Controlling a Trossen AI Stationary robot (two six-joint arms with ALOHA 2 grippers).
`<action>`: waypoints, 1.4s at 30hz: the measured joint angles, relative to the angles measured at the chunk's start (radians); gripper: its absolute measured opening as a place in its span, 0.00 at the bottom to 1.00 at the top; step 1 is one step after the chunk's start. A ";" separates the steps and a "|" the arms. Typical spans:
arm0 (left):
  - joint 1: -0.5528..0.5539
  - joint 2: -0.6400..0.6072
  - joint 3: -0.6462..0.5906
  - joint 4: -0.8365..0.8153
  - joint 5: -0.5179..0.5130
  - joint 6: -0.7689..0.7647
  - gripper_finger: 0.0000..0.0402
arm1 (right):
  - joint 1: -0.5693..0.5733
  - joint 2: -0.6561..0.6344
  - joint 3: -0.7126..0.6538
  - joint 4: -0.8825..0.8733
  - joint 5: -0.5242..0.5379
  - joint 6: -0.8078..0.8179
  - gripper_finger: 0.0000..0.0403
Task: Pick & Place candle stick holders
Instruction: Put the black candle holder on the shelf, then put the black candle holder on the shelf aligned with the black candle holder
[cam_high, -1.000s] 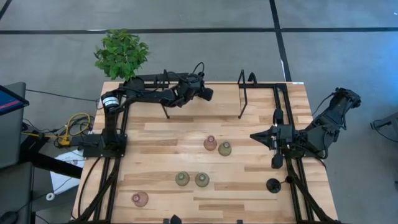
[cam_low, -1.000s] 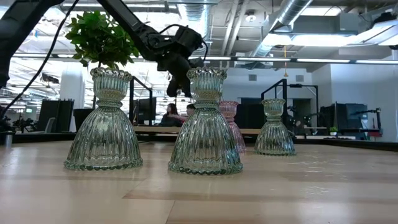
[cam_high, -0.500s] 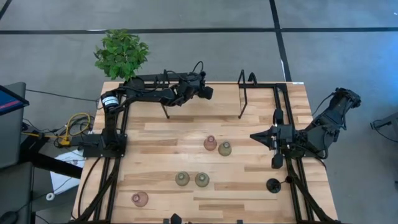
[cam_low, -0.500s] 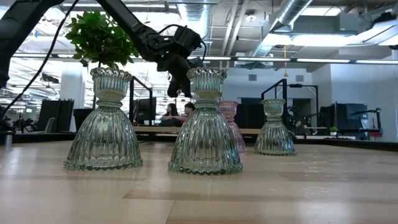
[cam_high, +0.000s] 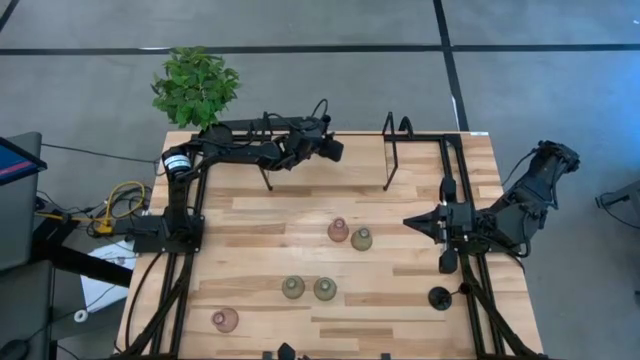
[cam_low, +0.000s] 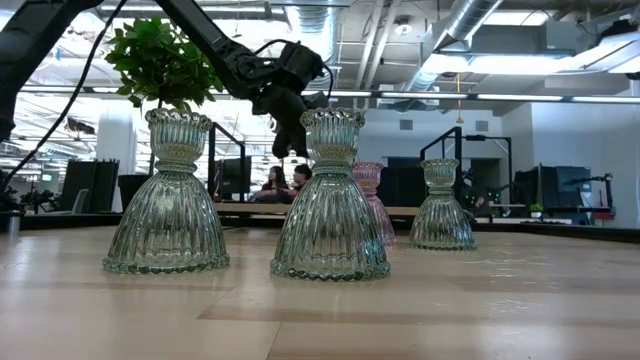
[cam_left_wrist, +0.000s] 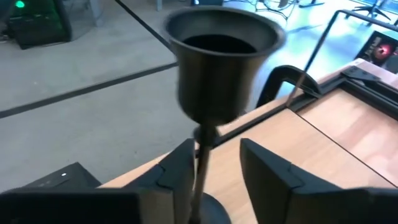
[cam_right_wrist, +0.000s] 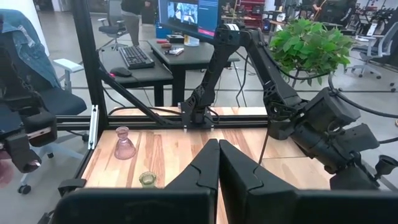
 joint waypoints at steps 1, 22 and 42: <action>0.000 0.000 0.000 0.000 0.006 0.000 0.37 | 0.000 0.000 0.000 0.000 0.000 0.000 0.00; -0.032 -0.220 -0.004 -0.188 0.104 0.131 0.53 | 0.000 0.000 0.000 -0.005 0.000 -0.002 0.00; -0.313 -0.503 -0.004 -0.313 0.363 0.135 0.50 | 0.027 0.000 0.000 -0.004 0.000 0.000 0.00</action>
